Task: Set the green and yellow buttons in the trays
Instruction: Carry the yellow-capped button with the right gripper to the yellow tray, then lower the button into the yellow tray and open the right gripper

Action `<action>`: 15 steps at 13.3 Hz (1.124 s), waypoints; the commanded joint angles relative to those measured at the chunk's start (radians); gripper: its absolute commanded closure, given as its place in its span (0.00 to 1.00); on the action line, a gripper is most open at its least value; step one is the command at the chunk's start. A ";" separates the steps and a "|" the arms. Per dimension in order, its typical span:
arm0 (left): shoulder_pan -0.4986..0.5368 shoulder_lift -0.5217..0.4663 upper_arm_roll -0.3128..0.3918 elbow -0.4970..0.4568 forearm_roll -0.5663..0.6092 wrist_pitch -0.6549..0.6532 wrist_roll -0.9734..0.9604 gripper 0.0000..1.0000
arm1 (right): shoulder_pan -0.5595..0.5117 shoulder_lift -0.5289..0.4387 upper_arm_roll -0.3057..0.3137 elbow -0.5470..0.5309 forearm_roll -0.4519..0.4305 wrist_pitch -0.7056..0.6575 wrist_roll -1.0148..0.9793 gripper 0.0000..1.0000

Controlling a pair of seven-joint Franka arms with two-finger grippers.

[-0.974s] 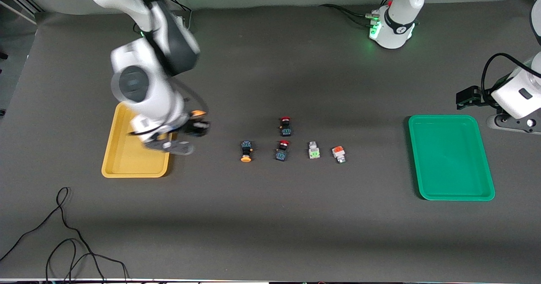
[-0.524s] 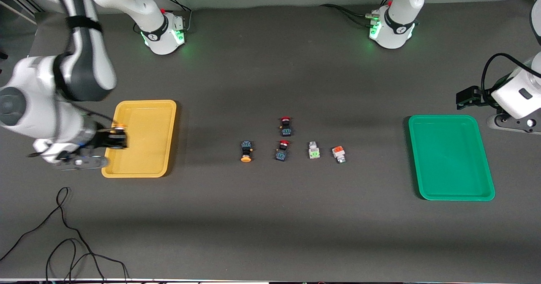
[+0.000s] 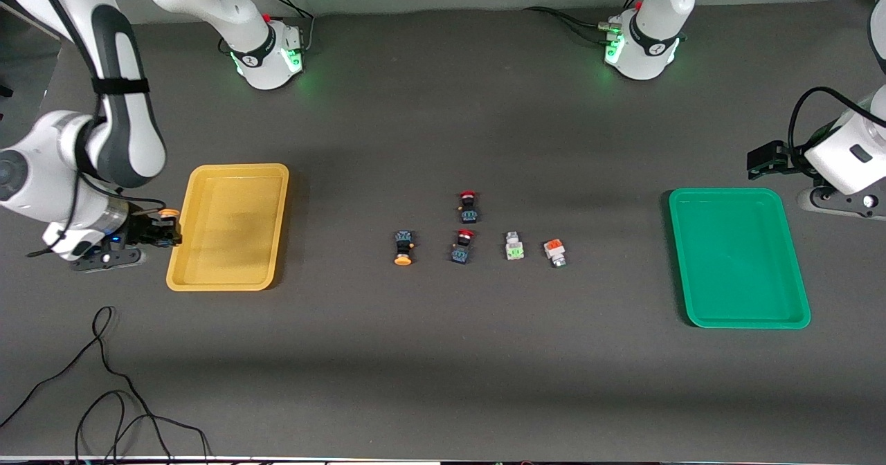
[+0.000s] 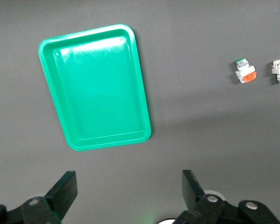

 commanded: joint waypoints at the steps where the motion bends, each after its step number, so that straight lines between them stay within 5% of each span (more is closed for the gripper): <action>1: -0.009 0.004 0.008 0.019 -0.001 -0.009 0.004 0.00 | 0.003 0.144 -0.002 0.004 0.177 0.095 -0.147 0.72; 3: -0.009 0.004 0.008 0.019 -0.001 -0.009 0.004 0.00 | 0.000 0.218 -0.002 0.013 0.309 0.112 -0.265 0.72; 6: -0.009 0.004 0.008 0.019 -0.001 -0.009 0.004 0.00 | 0.003 0.228 -0.002 0.013 0.345 0.107 -0.292 0.72; 7: -0.009 0.004 0.008 0.019 -0.001 -0.009 0.004 0.00 | 0.003 0.229 -0.002 0.013 0.345 0.106 -0.284 0.62; 9: -0.009 0.004 0.008 0.019 -0.001 -0.009 0.002 0.00 | 0.003 0.228 -0.002 0.014 0.345 0.100 -0.273 0.03; 15: -0.009 0.004 0.008 0.019 -0.001 -0.009 0.002 0.00 | 0.018 0.202 -0.023 0.085 0.325 -0.004 -0.226 0.00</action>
